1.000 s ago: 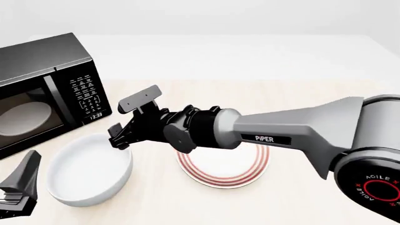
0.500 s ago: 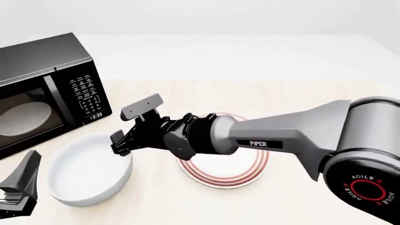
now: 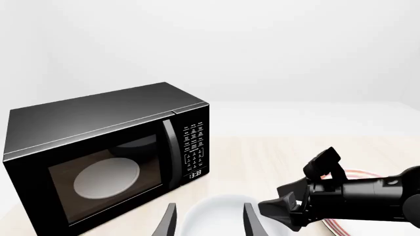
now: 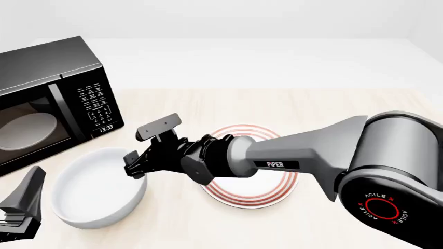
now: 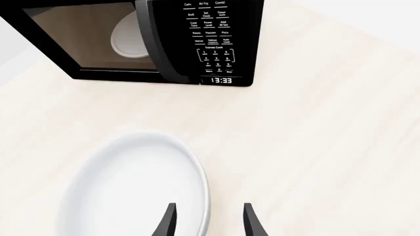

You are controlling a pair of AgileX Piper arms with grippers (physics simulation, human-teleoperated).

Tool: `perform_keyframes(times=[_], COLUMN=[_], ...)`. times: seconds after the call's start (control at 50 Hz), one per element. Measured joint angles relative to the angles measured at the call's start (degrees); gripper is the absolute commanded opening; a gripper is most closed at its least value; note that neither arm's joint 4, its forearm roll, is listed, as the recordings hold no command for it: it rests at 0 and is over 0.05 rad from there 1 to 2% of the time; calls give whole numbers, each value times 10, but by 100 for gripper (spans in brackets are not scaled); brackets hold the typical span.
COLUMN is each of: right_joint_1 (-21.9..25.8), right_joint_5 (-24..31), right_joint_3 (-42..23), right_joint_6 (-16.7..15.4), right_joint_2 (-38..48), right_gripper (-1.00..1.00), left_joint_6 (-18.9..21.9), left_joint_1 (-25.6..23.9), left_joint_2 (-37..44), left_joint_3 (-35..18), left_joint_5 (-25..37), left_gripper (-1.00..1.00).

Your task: Put the white bowl to the right of the plate.

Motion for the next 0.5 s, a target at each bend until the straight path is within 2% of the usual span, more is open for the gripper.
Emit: perform_keyframes(times=[0.5], right_joint_1=[1], right_joint_5=[-11], right_joint_3=[-10], right_joint_6=[16], right_joint_2=[28], right_gripper=[100], left_joint_6=[0], left_joint_1=[0], left_joint_2=[0], left_joint_3=[0], left_joint_5=[0], left_gripper=[100])
